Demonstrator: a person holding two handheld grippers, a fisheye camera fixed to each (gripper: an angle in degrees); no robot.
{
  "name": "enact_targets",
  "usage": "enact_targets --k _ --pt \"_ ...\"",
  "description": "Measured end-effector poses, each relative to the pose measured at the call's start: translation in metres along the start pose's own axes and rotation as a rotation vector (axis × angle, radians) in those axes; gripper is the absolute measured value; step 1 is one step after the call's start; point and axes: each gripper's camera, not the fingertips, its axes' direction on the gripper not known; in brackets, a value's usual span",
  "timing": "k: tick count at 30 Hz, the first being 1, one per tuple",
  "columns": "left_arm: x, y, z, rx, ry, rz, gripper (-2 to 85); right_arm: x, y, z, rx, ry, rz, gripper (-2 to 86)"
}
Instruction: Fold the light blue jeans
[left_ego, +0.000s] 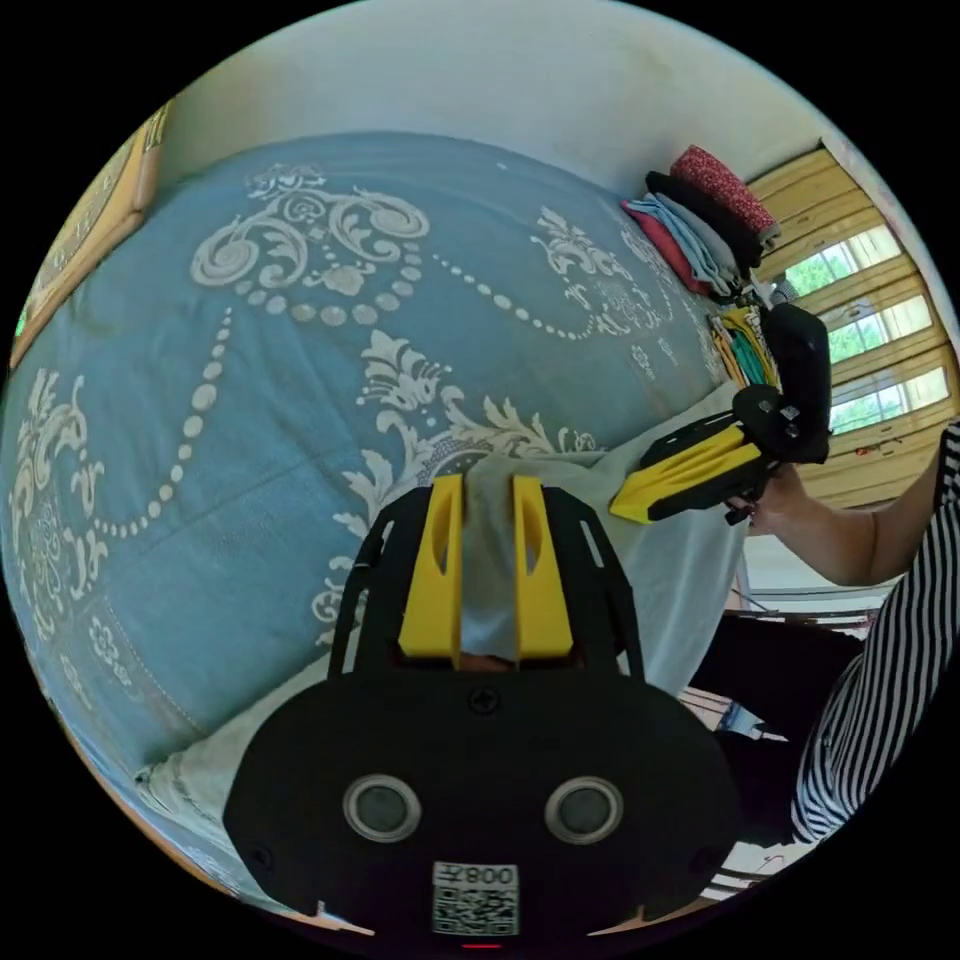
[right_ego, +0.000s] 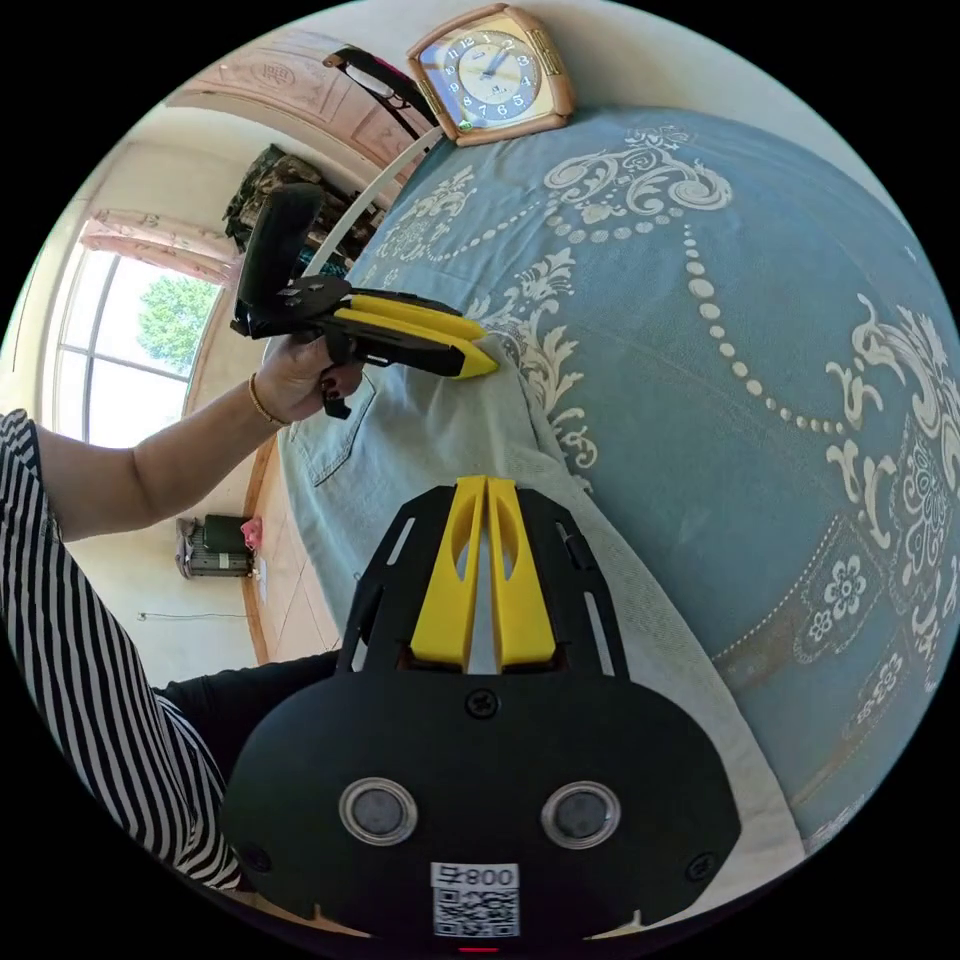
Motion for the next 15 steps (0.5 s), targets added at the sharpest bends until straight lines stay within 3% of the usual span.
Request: enact_targets --k 3,7,10,15 --pt "-0.019 0.0 0.022 0.026 0.001 0.032 4.5 0.01 0.011 -0.009 0.051 0.001 0.018 0.1" --pt "-0.064 0.01 0.055 0.142 0.086 -0.094 4.3 0.029 0.028 -0.013 0.088 0.066 0.057 0.1" --pt "-0.092 0.008 0.107 0.083 0.066 -0.143 5.0 0.055 0.038 -0.003 0.093 -0.025 0.103 0.1" --pt "-0.125 0.008 0.142 0.193 -0.025 -0.169 4.8 0.072 0.046 -0.004 0.098 -0.068 0.127 0.1"
